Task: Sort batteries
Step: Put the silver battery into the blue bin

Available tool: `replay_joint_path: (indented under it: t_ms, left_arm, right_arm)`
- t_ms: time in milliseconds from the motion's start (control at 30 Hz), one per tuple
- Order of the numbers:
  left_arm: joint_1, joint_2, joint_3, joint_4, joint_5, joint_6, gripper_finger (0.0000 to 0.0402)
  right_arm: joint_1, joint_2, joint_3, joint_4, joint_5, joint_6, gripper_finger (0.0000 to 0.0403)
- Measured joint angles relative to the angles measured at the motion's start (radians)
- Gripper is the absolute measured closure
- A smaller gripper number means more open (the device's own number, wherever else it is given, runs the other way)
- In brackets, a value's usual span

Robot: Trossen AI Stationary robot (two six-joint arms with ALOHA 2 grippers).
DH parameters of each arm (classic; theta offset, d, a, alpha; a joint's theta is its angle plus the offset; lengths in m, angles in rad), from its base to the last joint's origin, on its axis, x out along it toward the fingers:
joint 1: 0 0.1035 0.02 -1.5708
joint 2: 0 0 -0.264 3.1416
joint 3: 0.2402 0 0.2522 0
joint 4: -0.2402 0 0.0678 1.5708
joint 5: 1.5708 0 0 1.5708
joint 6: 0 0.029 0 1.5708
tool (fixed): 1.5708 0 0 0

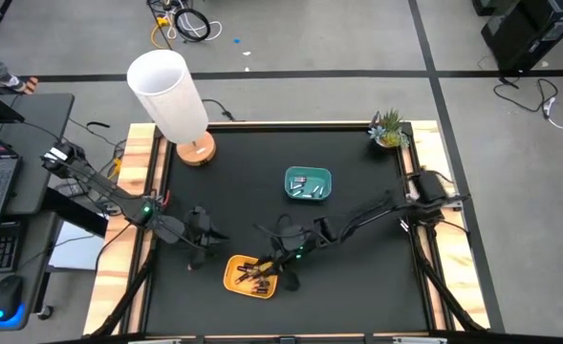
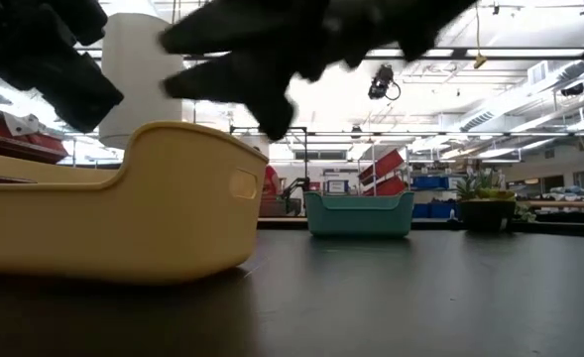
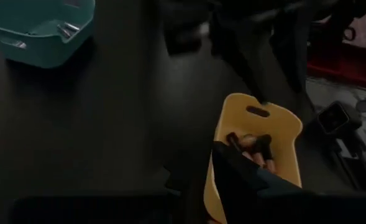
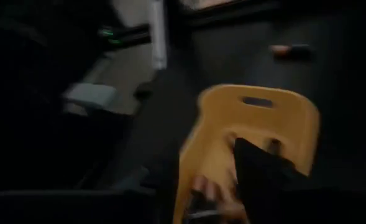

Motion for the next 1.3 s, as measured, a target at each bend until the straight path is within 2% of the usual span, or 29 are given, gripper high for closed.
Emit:
replay_joint_path:
  t_ms: [133, 233, 400, 500, 667, 767, 833, 933, 1133, 1300]
  left_arm:
    - [0.001, 0.001, 0.000, 0.045, -0.041, 0.009, 0.0332]
    - [-0.008, 0.001, 0.000, 0.069, -0.042, 0.010, 0.0332]
    - [-0.023, 0.001, 0.000, 0.111, -0.064, 0.043, 0.0332]
    - [-0.030, 0.001, 0.000, 0.138, -0.068, 0.061, 0.0332]
    - [-0.031, 0.001, 0.000, 0.158, -0.069, 0.076, 0.0332]
    - [-0.031, 0.001, 0.000, 0.152, -0.069, 0.086, 0.0332]
    - [-0.031, 0.001, 0.000, 0.151, -0.069, 0.096, 0.0332]
    - [-0.031, 0.001, 0.000, 0.152, -0.069, 0.099, 0.0332]
    - [-0.031, 0.001, 0.000, 0.152, -0.070, 0.113, 0.0332]
    - [-0.031, 0.010, 0.000, 0.153, -0.069, 0.122, 0.0332]
  right_arm:
    - [0.049, -0.149, 0.001, -0.413, 0.274, 0.040, 0.0253]
    - [0.107, -0.274, 0.001, -0.810, 0.429, 0.239, 0.0263]
    - [0.220, -0.389, -0.034, -1.451, 0.527, 0.712, 0.0281]
    - [0.265, -0.457, -0.098, -1.666, 0.492, 0.948, 0.0283]
    - [0.259, -0.569, -0.285, -1.693, 0.322, 1.155, 0.0285]
    - [0.227, -0.602, -0.405, -1.636, 0.188, 1.177, 0.0285]
    - [0.207, -0.620, -0.462, -1.622, 0.148, 1.187, 0.0285]
    - [0.172, -0.644, -0.519, -1.595, 0.145, 1.221, 0.0285]
    - [0.116, -0.658, -0.512, -1.602, 0.170, 1.227, 0.0295]
    - [0.109, -0.638, -0.510, -1.370, 0.197, 1.200, 0.0308]
